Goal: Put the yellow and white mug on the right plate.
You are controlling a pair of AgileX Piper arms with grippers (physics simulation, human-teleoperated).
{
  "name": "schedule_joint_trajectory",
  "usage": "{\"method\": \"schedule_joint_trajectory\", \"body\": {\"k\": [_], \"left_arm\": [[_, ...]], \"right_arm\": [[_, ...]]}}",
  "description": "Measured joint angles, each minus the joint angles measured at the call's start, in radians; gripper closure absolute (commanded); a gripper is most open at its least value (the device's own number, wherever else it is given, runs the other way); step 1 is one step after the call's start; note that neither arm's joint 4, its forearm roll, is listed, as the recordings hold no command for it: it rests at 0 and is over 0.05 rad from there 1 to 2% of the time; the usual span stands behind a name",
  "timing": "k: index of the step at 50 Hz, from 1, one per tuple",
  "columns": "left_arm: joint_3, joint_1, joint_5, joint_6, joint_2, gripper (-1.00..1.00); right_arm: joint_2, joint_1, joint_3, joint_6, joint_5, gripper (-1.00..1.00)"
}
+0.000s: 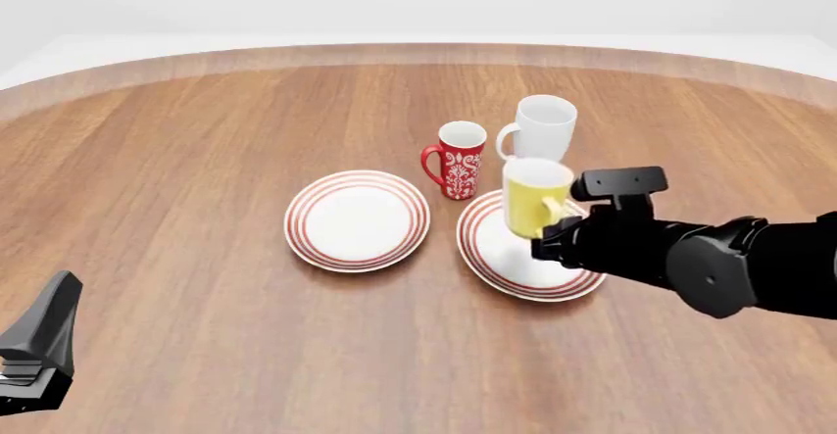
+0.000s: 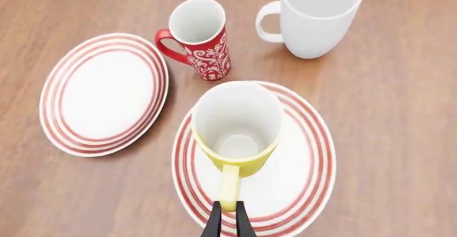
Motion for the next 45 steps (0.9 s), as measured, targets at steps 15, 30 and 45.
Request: {"method": "schedule_joint_trajectory", "body": {"k": [15,30,45], "left_arm": [[0.000,0.000,0.000,0.000,0.000,-1.00],[0.000,0.000,0.000,0.000,0.000,-1.00],[0.000,0.000,0.000,0.000,0.000,-1.00]], "right_arm": [[0.044,0.003,0.034,0.017,-0.074,1.00],[0.038,0.009,0.042,0.030,-0.082,-1.00],[0.014,0.015,0.048,0.031,-0.064,-1.00]]}}
